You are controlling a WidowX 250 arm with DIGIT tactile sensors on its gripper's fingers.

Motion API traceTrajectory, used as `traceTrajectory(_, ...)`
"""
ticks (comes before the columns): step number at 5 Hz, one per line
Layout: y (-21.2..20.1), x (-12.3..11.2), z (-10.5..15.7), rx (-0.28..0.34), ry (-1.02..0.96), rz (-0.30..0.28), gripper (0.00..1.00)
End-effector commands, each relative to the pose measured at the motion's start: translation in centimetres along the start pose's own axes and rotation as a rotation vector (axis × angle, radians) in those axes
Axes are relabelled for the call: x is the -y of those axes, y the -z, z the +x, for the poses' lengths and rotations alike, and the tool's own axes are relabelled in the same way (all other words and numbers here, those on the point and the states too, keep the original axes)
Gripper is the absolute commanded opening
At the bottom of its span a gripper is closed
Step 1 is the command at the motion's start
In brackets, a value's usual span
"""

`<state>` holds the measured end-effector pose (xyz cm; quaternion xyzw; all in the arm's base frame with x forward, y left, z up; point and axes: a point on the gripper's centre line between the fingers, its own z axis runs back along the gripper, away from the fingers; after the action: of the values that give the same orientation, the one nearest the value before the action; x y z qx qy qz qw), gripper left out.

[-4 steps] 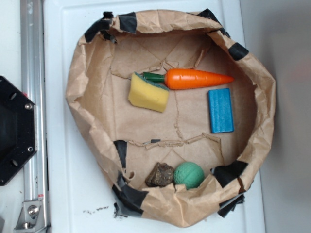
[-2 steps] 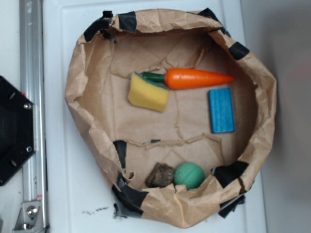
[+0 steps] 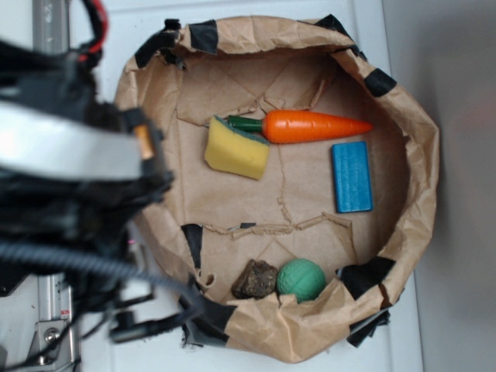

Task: Grab the rock.

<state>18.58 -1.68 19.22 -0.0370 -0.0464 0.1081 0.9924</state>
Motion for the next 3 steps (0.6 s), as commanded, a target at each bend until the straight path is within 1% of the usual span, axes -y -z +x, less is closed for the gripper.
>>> traceTrajectory(1, 4.2, -0.9, 3.5, 0.016, -0.298, -0.153, 1.00)
traceTrajectory(2, 6.0, -1.4, 5.6, -0.032, -0.391, -0.178, 1.00)
traceTrajectory(3, 8.5, -0.6, 7.3, -0.070, -0.388, -0.137, 1.00)
